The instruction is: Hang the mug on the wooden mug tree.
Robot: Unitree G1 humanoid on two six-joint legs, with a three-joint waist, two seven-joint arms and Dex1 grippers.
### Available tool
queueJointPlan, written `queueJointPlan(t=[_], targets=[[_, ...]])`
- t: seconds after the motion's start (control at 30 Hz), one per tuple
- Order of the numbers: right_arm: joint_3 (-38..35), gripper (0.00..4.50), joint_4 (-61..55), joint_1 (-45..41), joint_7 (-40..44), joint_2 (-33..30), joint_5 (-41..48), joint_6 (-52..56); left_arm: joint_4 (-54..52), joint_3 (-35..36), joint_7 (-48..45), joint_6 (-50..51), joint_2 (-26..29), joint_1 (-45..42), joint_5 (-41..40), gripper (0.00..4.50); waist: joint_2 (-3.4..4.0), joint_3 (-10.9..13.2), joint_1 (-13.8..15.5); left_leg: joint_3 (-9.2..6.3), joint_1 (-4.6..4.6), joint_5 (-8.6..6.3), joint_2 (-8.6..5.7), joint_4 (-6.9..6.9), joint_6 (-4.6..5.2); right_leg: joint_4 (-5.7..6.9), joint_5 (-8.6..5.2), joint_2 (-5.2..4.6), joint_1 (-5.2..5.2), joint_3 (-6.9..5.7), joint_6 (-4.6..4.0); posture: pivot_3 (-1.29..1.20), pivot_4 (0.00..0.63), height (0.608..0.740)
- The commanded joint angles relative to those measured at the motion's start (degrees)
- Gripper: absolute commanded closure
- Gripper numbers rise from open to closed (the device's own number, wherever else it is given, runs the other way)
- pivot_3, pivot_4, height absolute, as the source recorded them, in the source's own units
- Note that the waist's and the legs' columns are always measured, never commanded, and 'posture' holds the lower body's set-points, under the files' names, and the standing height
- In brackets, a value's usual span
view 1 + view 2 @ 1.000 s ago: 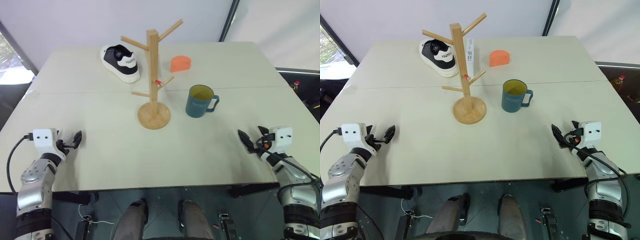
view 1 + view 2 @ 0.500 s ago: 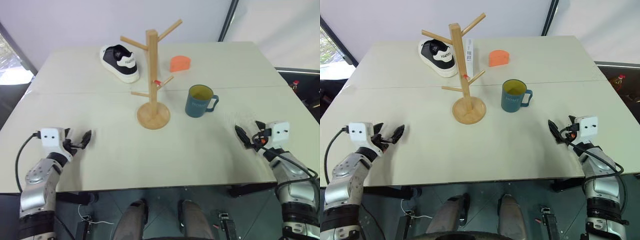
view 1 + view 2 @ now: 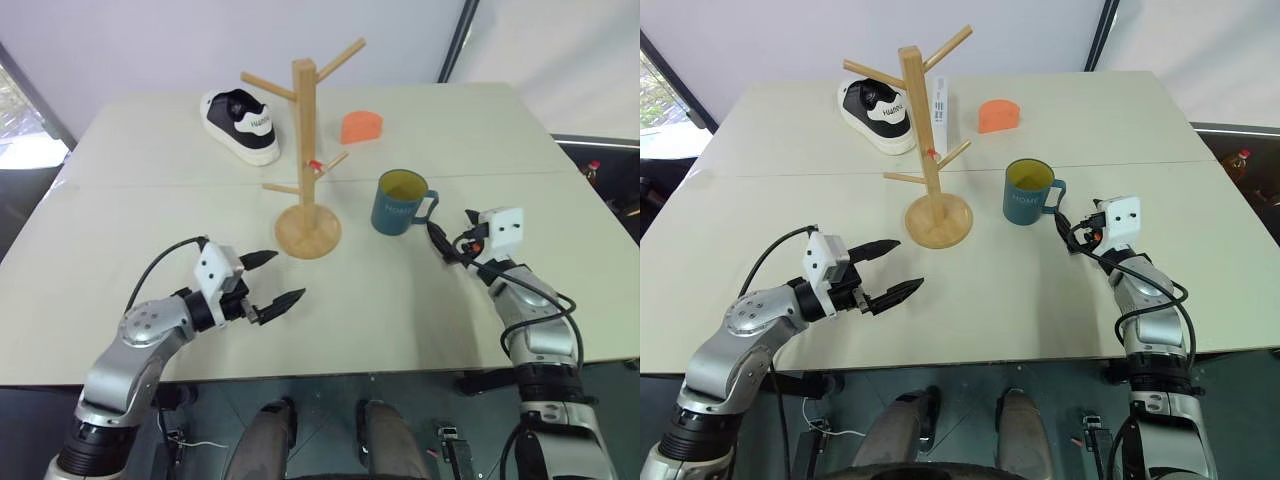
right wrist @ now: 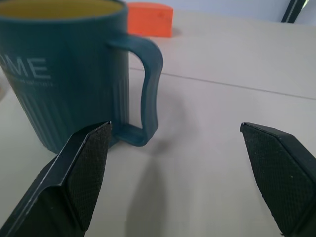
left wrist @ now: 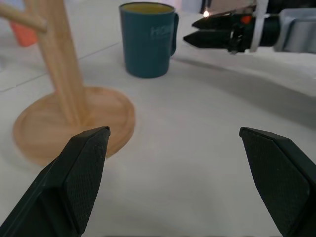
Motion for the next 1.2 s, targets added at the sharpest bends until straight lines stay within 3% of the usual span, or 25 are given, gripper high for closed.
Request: queueJointPlan(t=[0.03, 0.43, 0.53, 0.73, 0.77, 1.07, 1.2], targets=[[0.3, 0.16, 3.4, -3.1, -0.9, 0.5, -1.4, -3.3, -2.7, -0.1, 0.7, 1.0, -0.9, -1.3, -1.8, 0.0, 0.0, 0.0, 0.0, 0.0, 0.0, 0.0, -0.04, 0.01, 0.01, 0.0, 0.0, 0.0, 0.01, 0.0, 0.0, 0.0, 0.15, 0.74], [1.0, 0.16, 16.8, -10.2, -2.0, 1.6, -3.5, -8.9, -5.3, 0.9, -0.1, 2.1, -0.7, -1.3, -5.4, 0.0, 0.0, 0.0, -0.1, -0.01, 0.04, 0.01, -0.15, 0.01, 0.01, 0.05, 0.01, 0.02, 0.02, 0.01, 0.01, 0.0, 0.15, 0.74], [1.2, 1.02, 19.3, -11.7, -1.0, 1.9, -3.4, -10.2, -5.4, 0.7, 0.1, 2.0, -0.6, -1.3, -5.3, 0.0, 0.0, 0.0, -0.1, -0.01, 0.04, 0.01, -0.16, 0.01, 0.02, 0.05, 0.01, 0.03, 0.02, 0.01, 0.01, 0.0, 0.15, 0.74], [1.2, 4.18, 21.2, -13.1, 0.7, 2.6, -3.0, -11.7, -5.4, 0.7, 0.3, 1.6, -0.4, -1.1, -4.9, 0.0, 0.0, 0.0, -0.2, -0.01, 0.07, 0.02, -0.16, 0.01, 0.02, 0.08, 0.01, 0.04, 0.03, 0.01, 0.01, 0.0, 0.15, 0.74], [1.2, 4.43, 21.1, -13.1, 0.9, 2.6, -3.0, -11.8, -5.4, 0.8, 0.3, 1.5, -0.4, -1.0, -4.9, 0.0, 0.0, 0.0, -0.2, -0.01, 0.07, 0.02, -0.16, 0.01, 0.02, 0.09, 0.01, 0.04, 0.03, 0.01, 0.01, 0.0, 0.15, 0.74], [1.8, 4.43, 15.0, -10.8, 3.1, 1.9, -3.1, -12.4, -4.4, 1.5, 0.6, 0.6, -0.1, 0.1, -4.3, 0.0, 0.01, 0.0, -0.2, -0.02, 0.08, 0.02, -0.16, 0.01, 0.02, 0.1, 0.01, 0.04, 0.03, 0.01, 0.02, 0.0, 0.15, 0.74], [3.9, 4.43, 3.2, -6.2, 8.6, -1.9, -3.4, -11.5, -2.5, 3.9, 1.1, -0.7, 0.3, 0.6, -3.7, 0.0, 0.03, 0.0, -0.1, -0.02, 0.08, 0.01, -0.15, 0.01, 0.02, 0.11, 0.0, 0.04, 0.02, 0.02, 0.02, 0.0, 0.15, 0.74]])
